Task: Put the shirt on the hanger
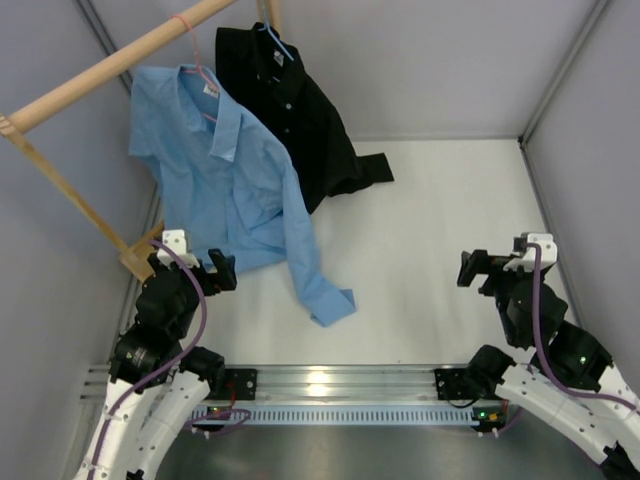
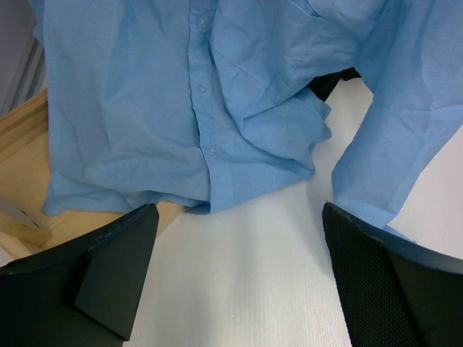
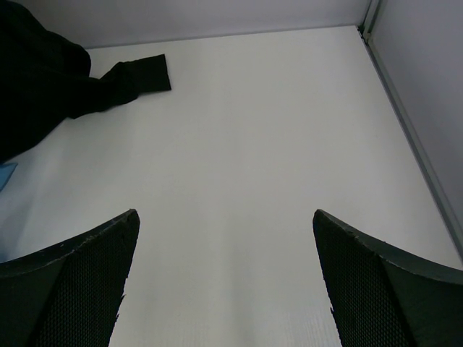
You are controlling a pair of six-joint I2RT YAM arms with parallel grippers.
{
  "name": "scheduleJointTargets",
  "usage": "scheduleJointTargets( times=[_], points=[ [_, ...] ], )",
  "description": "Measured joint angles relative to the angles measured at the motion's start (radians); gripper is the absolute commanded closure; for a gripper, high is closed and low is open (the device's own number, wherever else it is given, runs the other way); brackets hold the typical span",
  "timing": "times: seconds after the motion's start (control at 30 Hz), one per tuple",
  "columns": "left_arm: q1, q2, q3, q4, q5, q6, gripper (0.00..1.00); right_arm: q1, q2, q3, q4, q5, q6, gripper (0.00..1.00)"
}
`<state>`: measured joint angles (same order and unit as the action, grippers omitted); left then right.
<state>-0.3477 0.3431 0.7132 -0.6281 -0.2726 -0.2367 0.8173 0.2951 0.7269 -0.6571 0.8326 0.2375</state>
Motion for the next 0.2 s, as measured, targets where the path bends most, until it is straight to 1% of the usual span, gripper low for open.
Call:
scheduleJointTargets(
  times=[0.2],
  points=[
    [0.0,0.0,0.0,0.0,0.002,0.0,0.02,0.0,-0.002,0.0,0.0,0.0,0.0,0.0]
  ],
)
